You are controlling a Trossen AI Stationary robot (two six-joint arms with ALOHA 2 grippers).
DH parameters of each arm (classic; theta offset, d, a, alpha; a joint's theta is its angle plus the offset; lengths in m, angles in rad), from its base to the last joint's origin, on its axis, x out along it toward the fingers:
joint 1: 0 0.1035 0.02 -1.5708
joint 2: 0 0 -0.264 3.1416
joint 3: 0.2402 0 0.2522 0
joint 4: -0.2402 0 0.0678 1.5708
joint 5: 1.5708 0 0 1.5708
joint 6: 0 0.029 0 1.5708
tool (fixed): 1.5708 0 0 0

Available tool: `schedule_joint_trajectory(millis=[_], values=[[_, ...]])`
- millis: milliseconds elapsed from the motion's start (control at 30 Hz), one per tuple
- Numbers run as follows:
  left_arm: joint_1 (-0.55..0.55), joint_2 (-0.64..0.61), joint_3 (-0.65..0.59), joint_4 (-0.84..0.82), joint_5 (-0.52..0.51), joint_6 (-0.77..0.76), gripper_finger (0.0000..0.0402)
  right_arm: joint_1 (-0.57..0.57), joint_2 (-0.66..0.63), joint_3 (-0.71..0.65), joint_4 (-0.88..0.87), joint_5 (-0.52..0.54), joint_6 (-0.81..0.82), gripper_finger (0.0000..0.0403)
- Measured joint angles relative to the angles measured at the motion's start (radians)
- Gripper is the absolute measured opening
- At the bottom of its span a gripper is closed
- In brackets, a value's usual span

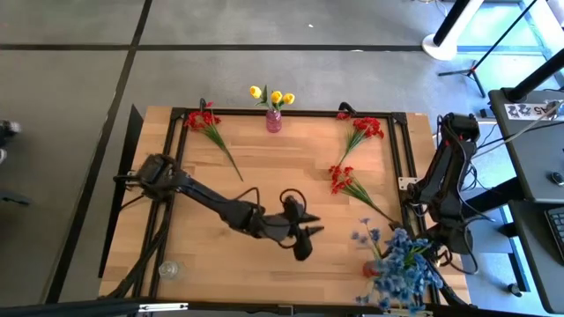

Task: Sort flowers into vase by color
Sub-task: Put the blue flowers into the red vase

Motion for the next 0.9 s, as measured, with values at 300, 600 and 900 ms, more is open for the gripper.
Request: schedule_joint_trajectory(millis=[300, 600, 900], values=[[0.05, -0.093, 0.0, -0.498, -0.079, -0.319, 0.0135, 0.0, -0.003, 0.154, -0.341, 0.008, 0.127, 0.0284], [0.18, -0.115, -0.009, -1.101, -0.159, -0.837, 0.0135, 0.0, -0.009, 0.223, -0.477, 0.026, 0.159, 0.0316], [0.475, -0.121, -0.266, -1.204, -0.092, -1.034, 0.0135, 0.0, -0.032, 0.231, -0.51, 0.053, 0.162, 0.0321]])
